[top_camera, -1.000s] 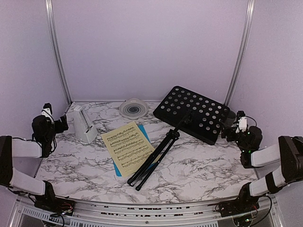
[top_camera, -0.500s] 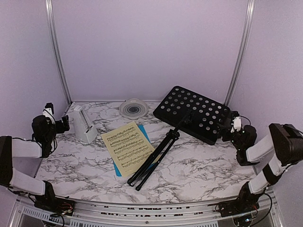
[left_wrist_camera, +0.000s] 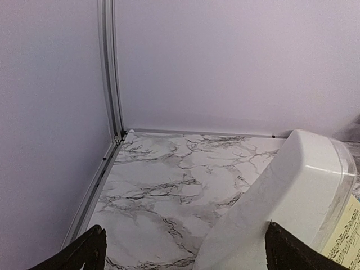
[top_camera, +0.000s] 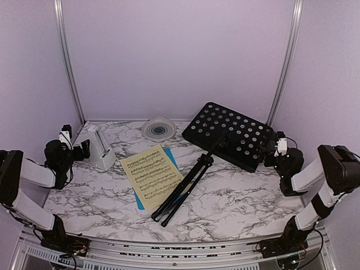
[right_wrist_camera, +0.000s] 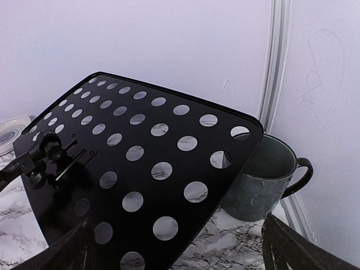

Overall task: Pack up the instrument practice props
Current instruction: Reset both arms

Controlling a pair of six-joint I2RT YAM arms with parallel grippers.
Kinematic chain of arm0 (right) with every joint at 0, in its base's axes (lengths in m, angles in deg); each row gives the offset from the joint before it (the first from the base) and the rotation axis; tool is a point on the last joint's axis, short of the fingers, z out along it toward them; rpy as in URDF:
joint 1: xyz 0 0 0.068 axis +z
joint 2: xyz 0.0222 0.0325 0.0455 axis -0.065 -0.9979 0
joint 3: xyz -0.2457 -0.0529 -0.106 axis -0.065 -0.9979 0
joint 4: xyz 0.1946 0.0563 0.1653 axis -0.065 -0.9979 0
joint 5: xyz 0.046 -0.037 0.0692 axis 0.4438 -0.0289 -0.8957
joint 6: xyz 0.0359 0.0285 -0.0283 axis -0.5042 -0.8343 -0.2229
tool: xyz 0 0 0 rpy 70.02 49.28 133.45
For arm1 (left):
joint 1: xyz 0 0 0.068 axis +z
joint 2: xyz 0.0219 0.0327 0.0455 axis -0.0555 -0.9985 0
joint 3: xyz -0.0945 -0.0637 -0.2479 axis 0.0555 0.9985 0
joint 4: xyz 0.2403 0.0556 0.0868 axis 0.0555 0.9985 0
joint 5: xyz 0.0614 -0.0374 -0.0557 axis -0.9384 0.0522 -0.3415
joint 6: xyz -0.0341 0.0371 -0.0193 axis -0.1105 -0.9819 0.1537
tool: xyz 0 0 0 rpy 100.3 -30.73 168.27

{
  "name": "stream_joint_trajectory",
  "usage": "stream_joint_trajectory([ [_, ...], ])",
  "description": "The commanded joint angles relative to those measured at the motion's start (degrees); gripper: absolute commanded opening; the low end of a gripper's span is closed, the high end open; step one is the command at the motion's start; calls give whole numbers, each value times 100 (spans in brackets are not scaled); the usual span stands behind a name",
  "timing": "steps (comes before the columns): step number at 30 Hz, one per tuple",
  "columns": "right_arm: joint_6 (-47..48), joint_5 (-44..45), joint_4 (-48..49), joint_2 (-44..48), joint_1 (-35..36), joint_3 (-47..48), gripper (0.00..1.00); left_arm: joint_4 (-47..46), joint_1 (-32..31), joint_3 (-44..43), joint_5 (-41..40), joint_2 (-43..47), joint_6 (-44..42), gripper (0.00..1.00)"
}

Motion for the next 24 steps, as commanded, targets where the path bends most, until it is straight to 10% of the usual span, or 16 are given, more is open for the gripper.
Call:
stream_joint_trajectory([
  [1, -45, 118, 133, -32, 55, 136, 100, -122, -133, -345, -24, -345, -42, 99],
  [24, -45, 118, 133, -40, 55, 145, 100, -427, -230, -269, -238, -540, -80, 99],
])
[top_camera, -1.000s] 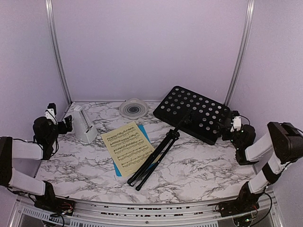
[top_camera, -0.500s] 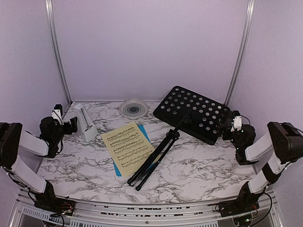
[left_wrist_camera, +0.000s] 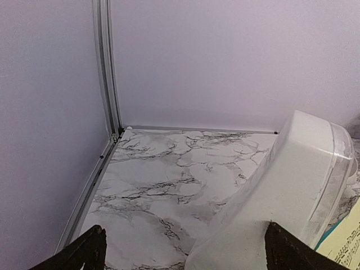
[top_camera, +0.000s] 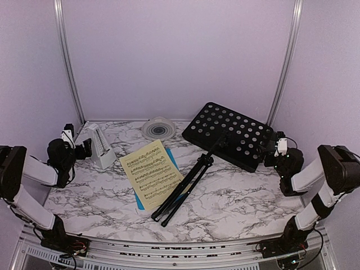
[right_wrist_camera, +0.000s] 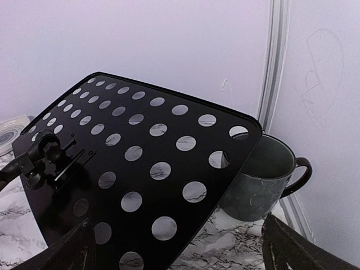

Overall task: Pack up the instrument practice props
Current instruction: Reset both arms

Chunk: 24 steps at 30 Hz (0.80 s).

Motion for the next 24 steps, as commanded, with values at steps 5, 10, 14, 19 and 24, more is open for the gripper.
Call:
stream_joint_trajectory([
  [5, -64, 66, 72, -47, 42, 182, 100, -232, -38, -93, -32, -37, -45, 100],
  [10, -61, 88, 128, -32, 42, 137, 100, -242, -28, -94, -32, -36, -45, 99],
  [14, -60, 88, 133, -27, 43, 143, 100, -232, -28, -94, -32, -41, -45, 100],
  [19, -59, 88, 133, -27, 39, 144, 100, -239, -27, -94, -34, -41, -45, 99],
  [24, -56, 88, 133, -27, 45, 145, 100, -239, -33, -94, -32, -41, -45, 99],
])
